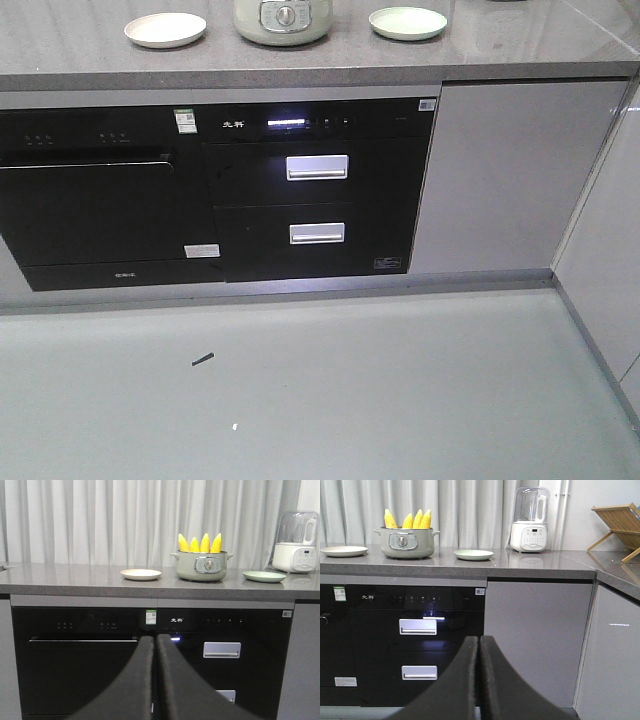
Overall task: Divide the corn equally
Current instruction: 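Drive the base forward toward the counter with the corn pot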
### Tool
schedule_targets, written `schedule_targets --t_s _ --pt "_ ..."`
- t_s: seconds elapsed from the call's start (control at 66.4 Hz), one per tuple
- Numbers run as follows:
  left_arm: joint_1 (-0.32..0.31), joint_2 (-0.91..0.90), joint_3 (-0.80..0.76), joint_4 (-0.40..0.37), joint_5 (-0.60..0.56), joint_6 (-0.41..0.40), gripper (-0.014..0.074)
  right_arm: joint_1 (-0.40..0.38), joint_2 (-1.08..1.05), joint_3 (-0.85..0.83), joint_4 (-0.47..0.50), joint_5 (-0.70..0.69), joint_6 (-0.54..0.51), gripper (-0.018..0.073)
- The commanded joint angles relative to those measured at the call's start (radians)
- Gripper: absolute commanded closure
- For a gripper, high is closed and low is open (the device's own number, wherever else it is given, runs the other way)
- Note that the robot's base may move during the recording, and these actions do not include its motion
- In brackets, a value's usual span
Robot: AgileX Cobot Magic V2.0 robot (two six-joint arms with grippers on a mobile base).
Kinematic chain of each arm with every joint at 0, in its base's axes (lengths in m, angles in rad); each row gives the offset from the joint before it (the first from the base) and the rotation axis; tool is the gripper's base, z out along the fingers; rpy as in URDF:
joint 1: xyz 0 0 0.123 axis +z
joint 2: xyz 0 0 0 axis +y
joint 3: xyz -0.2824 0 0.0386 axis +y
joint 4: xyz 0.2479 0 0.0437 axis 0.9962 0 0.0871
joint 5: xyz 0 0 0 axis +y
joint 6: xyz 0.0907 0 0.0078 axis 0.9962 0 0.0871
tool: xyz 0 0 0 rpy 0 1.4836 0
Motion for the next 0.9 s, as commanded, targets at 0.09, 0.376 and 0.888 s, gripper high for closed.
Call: schedule_targets --t_s 0.09,0.376,0.888 --pt "0.004 -0.016 -0.016 -0.001 -0.074 -0.012 0.0603 -0.002 -0.005 0.008 -0.004 -0.077 -0.008 0.0568" --pt "0.004 -0.016 -0.016 -0.001 -0.074 -0.012 0.0603 -0.002 -0.005 0.008 -0.004 -0.078 -0.008 0.0568" --pt "0.004 -0.016 -0.016 -0.001 -0.074 -0.012 0.0603 -0.002 -0.005 0.008 -0.004 -0.078 -0.008 0.0568"
